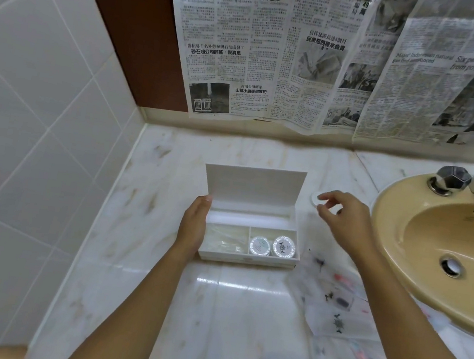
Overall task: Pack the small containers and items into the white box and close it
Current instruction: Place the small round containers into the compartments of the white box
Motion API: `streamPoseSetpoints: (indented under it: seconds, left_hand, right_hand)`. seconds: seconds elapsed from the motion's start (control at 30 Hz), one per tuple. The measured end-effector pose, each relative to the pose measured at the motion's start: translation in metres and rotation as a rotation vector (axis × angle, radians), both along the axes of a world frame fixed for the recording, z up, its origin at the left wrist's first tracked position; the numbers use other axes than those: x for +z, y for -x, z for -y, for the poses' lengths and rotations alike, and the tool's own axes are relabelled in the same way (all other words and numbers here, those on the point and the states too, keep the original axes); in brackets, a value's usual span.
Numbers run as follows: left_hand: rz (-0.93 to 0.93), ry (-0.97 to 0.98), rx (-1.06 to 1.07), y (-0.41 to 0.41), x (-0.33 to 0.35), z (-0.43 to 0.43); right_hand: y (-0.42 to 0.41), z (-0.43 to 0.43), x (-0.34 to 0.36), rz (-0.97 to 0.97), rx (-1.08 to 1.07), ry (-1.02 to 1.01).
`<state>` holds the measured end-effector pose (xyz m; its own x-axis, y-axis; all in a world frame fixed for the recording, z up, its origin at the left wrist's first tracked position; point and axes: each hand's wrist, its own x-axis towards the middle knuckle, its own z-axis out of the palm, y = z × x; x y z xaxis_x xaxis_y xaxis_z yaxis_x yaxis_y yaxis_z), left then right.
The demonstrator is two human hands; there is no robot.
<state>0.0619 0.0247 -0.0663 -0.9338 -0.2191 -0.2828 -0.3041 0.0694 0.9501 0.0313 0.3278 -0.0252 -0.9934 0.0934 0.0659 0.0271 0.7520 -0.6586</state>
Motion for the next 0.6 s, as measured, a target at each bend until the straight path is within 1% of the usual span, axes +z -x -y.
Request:
streamPoseSetpoints:
  seconds: [0.1,0.27,0.33,0.47,0.6]
  left_hand:
    - [0.007,-0.002,0.001,0.000,0.000,0.000]
    - [0.010,-0.013,0.007,0.001,0.000,0.001]
    - [0.015,-0.019,0.008,0.000,0.000,0.000]
    - [0.021,-0.019,0.010,0.000,0.001,-0.001]
    - [0.023,-0.010,0.002,-0.001,0.001,0.000]
  right_hand:
    - [0.021,-0.015,-0.015,0.086,-0.028,-0.078]
    - [0.039,-0.021,-0.028,0.199,0.051,-0.157]
    - [0.042,-0.020,-0.031,0.207,0.082,-0.204]
    - [0.045,-0.018,-0.031,0.205,0.041,-0.222]
    - [0.039,-0.015,-0.027,0.168,0.038,-0.298]
